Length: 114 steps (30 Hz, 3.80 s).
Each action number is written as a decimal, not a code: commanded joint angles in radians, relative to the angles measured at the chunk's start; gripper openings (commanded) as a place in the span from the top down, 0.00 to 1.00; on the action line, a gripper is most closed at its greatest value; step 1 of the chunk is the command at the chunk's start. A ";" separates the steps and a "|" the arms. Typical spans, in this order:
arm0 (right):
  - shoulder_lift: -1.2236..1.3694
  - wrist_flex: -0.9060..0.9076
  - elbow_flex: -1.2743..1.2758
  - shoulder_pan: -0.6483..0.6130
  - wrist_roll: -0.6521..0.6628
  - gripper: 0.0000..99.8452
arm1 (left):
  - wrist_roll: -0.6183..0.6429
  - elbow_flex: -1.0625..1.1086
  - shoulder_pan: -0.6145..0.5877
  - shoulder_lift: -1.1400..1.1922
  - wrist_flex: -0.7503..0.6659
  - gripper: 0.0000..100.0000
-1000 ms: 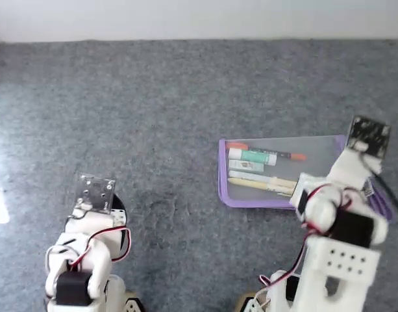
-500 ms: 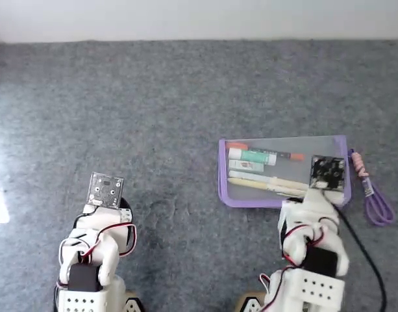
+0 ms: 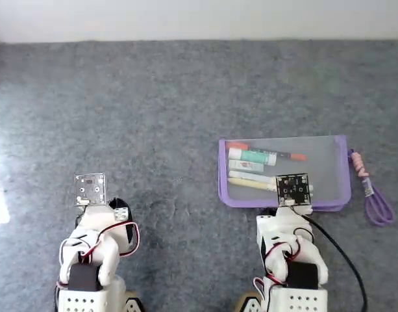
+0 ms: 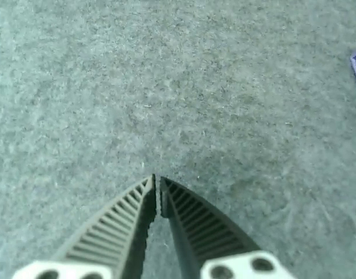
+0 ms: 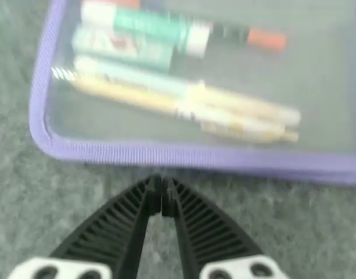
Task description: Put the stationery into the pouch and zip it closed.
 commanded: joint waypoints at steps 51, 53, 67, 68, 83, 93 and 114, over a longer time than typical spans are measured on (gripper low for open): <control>-0.016 0.177 0.017 -0.012 0.005 0.99 | 0.011 -0.007 -0.005 -0.008 0.012 0.99; -0.016 0.177 0.017 -0.012 0.005 0.99 | 0.011 -0.007 -0.005 -0.008 0.012 0.99; -0.016 0.177 0.017 -0.012 0.005 0.99 | 0.011 -0.007 -0.005 -0.008 0.012 0.99; -0.016 0.177 0.017 -0.012 0.005 0.99 | 0.011 -0.007 -0.005 -0.008 0.012 0.99; -0.016 0.177 0.017 -0.012 0.005 0.99 | 0.011 -0.007 -0.005 -0.008 0.012 0.99; -0.016 0.177 0.017 -0.012 0.005 0.99 | 0.011 -0.007 -0.005 -0.008 0.012 0.99; -0.015 0.177 0.017 -0.012 0.005 0.99 | 0.011 -0.007 -0.005 -0.008 0.012 0.99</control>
